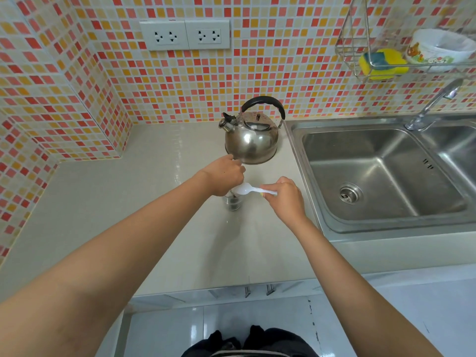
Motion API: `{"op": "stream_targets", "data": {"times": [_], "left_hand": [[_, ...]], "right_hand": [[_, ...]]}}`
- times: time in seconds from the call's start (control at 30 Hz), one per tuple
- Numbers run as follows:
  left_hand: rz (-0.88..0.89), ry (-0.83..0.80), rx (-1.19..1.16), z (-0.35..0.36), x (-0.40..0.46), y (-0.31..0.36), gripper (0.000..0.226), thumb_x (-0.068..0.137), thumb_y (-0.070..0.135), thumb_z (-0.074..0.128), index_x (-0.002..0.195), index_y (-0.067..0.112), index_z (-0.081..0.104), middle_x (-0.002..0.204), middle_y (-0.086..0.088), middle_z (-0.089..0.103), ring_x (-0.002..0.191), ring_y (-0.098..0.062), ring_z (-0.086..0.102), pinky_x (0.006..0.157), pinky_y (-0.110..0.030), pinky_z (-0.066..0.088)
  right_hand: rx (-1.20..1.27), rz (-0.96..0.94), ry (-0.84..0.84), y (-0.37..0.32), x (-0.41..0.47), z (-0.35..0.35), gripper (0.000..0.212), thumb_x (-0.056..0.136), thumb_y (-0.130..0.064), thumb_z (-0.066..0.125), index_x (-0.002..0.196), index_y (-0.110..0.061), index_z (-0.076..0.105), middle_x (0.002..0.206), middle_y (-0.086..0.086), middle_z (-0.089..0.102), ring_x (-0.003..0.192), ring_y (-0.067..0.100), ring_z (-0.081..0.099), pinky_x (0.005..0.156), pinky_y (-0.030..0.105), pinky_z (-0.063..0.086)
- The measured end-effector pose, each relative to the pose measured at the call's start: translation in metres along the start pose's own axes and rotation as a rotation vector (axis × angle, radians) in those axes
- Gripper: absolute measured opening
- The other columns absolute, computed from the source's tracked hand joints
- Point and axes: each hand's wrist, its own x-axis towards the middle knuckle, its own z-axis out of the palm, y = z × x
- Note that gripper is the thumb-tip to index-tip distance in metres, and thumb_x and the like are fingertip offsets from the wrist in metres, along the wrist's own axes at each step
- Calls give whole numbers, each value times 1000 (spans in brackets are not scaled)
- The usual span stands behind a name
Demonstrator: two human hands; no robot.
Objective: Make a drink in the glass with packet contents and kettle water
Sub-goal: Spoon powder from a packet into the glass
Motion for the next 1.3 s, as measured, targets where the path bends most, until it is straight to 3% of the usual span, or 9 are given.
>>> {"op": "stream_targets", "data": {"times": [0.57,0.67,0.83,0.97,1.1,1.23,1.3], "left_hand": [[-76,15,-120,0,-3,-5,22,81,8,57,100,14,66,99,-4,61,92,-23,59,70,-29,39],[-118,16,-250,3,-5,-7,23,80,10,58,102,13,64,100,-5,60,91,-25,60,69,-31,43],[-232,69,-601,8,-12,-7,22,77,13,61,98,14,66,91,-4,59,87,-27,61,61,-33,43],[-300,158,-753,16,-20,-6,31,78,15,64,108,14,66,108,-6,67,98,-27,62,79,-42,54],[-312,225,-824,28,-27,-10,46,79,19,70,124,17,60,123,-3,63,110,-24,58,89,-40,50],[-298,319,-827,37,-30,-9,48,80,21,70,125,16,57,124,-4,62,114,-25,56,93,-38,47],[-284,361,-780,40,-30,-8,47,80,20,70,125,15,58,122,-5,63,113,-26,57,106,-38,39]], "right_hand": [[176,60,-12,4,1,3,20,85,-15,67,102,-24,75,80,0,48,72,20,52,60,25,40],[222,68,-14,4,1,3,20,85,-15,67,102,-23,75,75,-4,43,70,18,51,57,20,37],[286,68,-11,-1,3,3,20,86,-16,67,104,-19,74,75,-5,43,74,19,54,66,26,42],[265,30,2,-8,6,0,20,86,-17,66,104,-21,74,77,-4,44,75,18,53,66,26,43],[143,-67,61,-19,8,-3,22,86,-14,66,105,-21,74,80,0,46,83,21,52,68,30,43],[84,-133,130,-27,6,-6,21,84,-12,68,102,-22,75,78,4,47,85,25,52,70,36,45],[72,-140,129,-28,6,-6,22,84,-12,68,102,-21,75,78,6,48,86,27,53,70,37,45]]}}
